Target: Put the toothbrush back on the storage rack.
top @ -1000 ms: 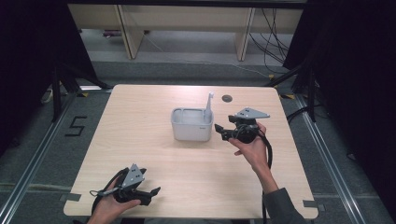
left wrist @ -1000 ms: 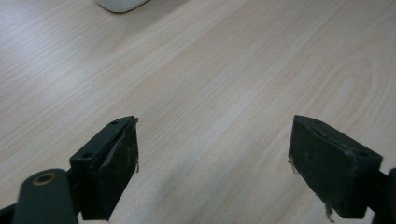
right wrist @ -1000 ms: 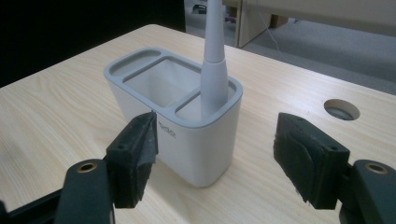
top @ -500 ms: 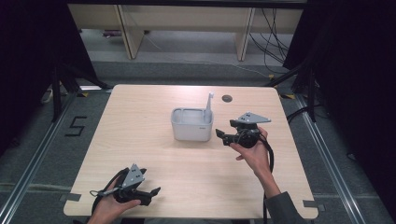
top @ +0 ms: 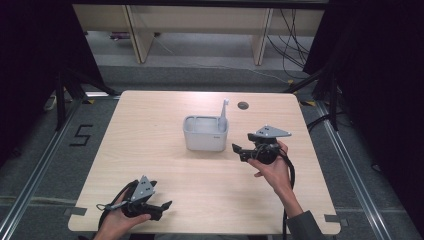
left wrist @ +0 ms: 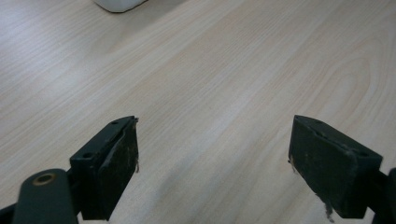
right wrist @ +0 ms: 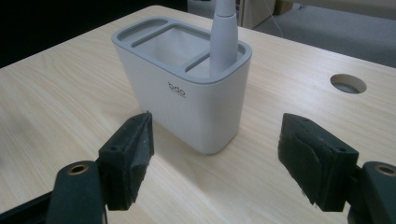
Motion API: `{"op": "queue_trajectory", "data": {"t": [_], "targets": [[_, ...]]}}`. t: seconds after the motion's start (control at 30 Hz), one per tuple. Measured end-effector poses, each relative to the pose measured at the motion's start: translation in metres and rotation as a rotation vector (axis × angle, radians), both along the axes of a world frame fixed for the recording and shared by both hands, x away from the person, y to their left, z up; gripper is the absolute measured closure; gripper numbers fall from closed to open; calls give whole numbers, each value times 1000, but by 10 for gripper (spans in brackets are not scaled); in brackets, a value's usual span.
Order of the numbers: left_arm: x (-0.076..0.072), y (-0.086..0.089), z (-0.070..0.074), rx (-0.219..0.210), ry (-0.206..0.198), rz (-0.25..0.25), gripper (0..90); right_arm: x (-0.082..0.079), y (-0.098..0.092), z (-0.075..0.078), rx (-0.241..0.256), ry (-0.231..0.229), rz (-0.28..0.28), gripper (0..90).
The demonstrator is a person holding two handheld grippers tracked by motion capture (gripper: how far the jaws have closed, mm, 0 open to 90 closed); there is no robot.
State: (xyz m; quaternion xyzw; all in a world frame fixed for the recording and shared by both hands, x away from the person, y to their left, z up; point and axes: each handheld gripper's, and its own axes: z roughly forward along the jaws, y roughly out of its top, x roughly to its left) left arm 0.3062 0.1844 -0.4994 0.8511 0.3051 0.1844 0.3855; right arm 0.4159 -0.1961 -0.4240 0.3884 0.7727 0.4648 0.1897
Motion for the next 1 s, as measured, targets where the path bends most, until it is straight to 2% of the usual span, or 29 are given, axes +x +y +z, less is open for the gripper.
{"op": "queue_trajectory", "data": {"t": [0.07, 0.1, 0.13, 0.17, 0.2, 0.23, 0.27, 0.3, 0.33, 0.37, 0.4, 0.47, 0.6, 0.63, 0.7, 0.77, 0.8, 0.83, 0.97, 1.0], "targets": [[0, 1, 0, 10, -2, -6, 154, 0, 0, -1, -9, -24, 20, 273], [1, 1, 0, 12, -3, -7, 154, -3, 1, -2, 13, -4, 0, 270], [0, 0, 0, 3, -2, -2, 154, -3, 1, -2, -1, -17, 6, 265], [0, 0, 0, 0, 0, -1, 154, -4, 0, -2, -10, -11, 16, 264], [0, 0, 0, -1, 1, -1, 154, -6, 1, -2, 5, -5, 5, 264], [0, 0, 0, -1, 1, 0, 154, -6, 1, -3, -5, -9, 19, 261], [0, 0, 0, -1, 0, 0, 154, -6, 0, -4, -15, -29, 30, 258], [0, 0, 0, -1, 0, 0, 154, -7, 1, -6, -8, -14, 33, 251], [0, 0, 0, 0, 0, -1, 154, -10, 1, -6, -4, 8, 11, 250], [0, 0, 0, 0, 0, -2, 154, -12, 2, -9, 2, 8, 7, 249], [0, 0, 0, 0, 0, -3, 154, -14, 1, -9, -6, 26, 10, 249], [0, 0, 0, -2, 1, -1, 154, -14, 1, -12, -16, 7, 18, 248], [0, 0, 0, -1, 0, -2, 154, -18, -1, -16, -23, 22, 24, 248], [0, 0, 0, 0, 0, -2, 154, -17, 0, -17, -22, 7, 30, 248], [0, 0, 0, 3, 0, -5, 154, -21, 0, -20, -22, 30, 19, 248], [0, 0, 0, 3, 0, -5, 154, -22, 1, -23, -25, 33, 27, 248], [0, 0, 0, 3, 0, -5, 154, -24, 2, -25, -23, 55, 21, 248], [0, 0, 0, 2, 0, -4, 154, -23, 1, -26, -38, 33, 33, 248], [0, 0, 0, 3, 0, -4, 154, -27, 4, -34, -29, 68, 42, 247], [0, 0, 0, 1, 0, -3, 154, -28, 3, -33, -47, 68, 39, 247]]}}
